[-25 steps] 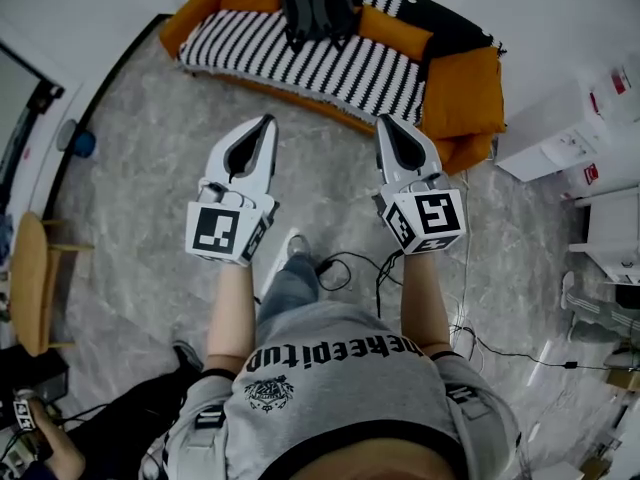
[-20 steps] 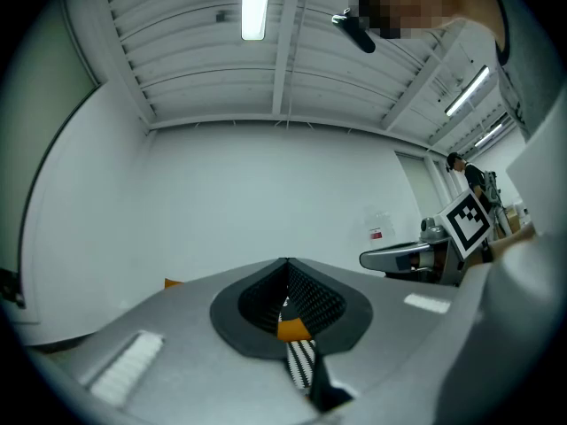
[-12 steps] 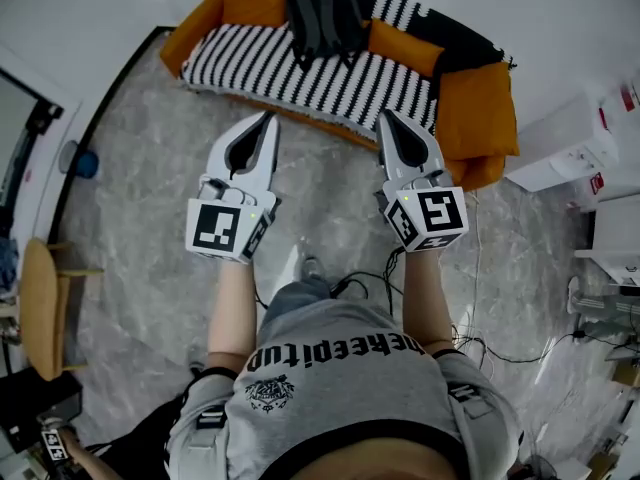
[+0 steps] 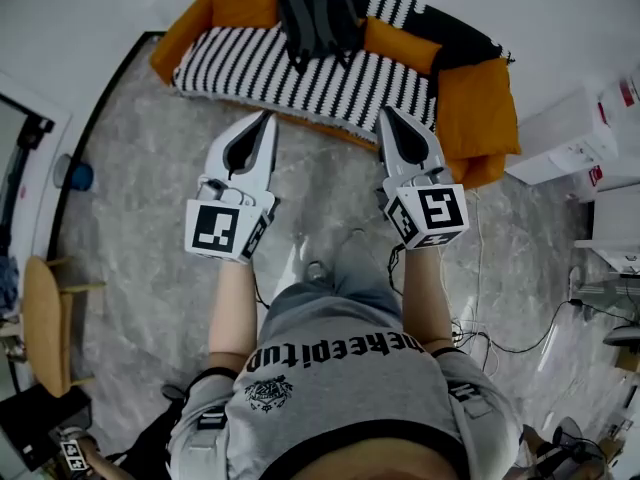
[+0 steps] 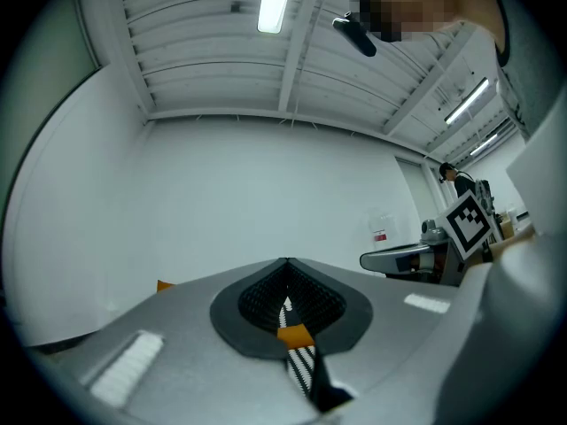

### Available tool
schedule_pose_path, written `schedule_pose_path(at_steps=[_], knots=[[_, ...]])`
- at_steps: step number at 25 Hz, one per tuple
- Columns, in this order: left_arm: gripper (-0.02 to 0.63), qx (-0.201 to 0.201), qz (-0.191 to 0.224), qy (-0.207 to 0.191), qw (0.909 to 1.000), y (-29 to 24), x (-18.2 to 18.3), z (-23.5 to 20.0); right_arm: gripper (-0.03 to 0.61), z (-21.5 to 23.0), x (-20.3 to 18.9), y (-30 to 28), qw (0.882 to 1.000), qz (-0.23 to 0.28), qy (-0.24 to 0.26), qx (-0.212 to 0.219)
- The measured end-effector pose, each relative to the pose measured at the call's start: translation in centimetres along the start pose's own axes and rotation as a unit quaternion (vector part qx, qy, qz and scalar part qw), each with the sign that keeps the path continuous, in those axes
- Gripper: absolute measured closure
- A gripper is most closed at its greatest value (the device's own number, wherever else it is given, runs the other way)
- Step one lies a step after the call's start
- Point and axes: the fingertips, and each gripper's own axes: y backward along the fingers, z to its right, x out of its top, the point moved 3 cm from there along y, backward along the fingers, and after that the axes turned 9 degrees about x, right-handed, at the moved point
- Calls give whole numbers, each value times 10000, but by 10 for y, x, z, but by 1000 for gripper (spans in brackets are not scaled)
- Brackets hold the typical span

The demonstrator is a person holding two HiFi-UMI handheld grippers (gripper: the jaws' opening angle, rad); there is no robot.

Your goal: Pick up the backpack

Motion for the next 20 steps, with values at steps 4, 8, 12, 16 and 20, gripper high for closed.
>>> schedule_pose_path(at_steps=[4, 8, 12, 16, 20], knots=[[597, 78, 20, 18, 10000, -7, -2, -12, 575, 7, 1, -12, 10000, 17, 32, -21], [597, 162, 15, 28, 9999, -22, -6, -26, 575, 18, 0, -30, 10000, 1, 36, 11], [597, 215, 12, 30, 9998, -46, -9, -35, 575, 35, -2, -50, 10000, -4, 21, 49], [597, 258, 46, -12, 9997, -74, -11, -45, 575, 54, 0, -75, 9999, 27, 48, 113], [597, 284, 159, -9, 9995, -107, -11, -50, 575, 79, 3, -99, 9998, 38, 66, 194]])
